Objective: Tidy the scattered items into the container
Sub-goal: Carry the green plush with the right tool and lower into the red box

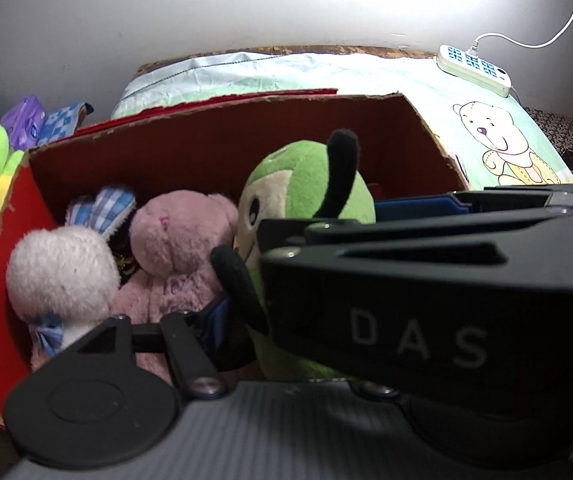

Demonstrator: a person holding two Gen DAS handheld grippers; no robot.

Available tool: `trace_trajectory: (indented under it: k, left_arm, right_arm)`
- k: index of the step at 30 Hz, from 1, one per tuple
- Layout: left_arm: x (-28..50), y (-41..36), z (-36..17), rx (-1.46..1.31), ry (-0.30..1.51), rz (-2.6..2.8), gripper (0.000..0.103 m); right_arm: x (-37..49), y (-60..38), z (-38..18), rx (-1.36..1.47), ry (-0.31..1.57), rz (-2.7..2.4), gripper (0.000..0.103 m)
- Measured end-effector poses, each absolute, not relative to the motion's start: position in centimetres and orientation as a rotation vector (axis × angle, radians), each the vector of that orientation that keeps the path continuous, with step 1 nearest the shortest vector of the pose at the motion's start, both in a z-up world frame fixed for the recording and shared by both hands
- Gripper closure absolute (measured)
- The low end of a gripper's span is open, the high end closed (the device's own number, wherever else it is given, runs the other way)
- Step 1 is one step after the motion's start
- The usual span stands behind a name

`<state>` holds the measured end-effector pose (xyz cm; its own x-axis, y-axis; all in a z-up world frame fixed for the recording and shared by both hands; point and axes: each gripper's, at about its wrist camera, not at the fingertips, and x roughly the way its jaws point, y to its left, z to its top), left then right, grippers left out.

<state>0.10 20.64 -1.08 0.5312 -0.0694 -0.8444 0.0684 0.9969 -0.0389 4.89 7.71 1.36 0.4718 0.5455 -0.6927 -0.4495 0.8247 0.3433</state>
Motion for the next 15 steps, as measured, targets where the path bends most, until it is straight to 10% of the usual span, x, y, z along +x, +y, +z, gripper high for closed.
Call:
trace_trajectory:
  k: [15]
  left_arm:
    - [0.0,21.3,-1.8,-0.013,1.013,-0.075,0.028]
  right_arm:
    - [4.5,7.8,2.0,0.05,0.835,0.568,0.036]
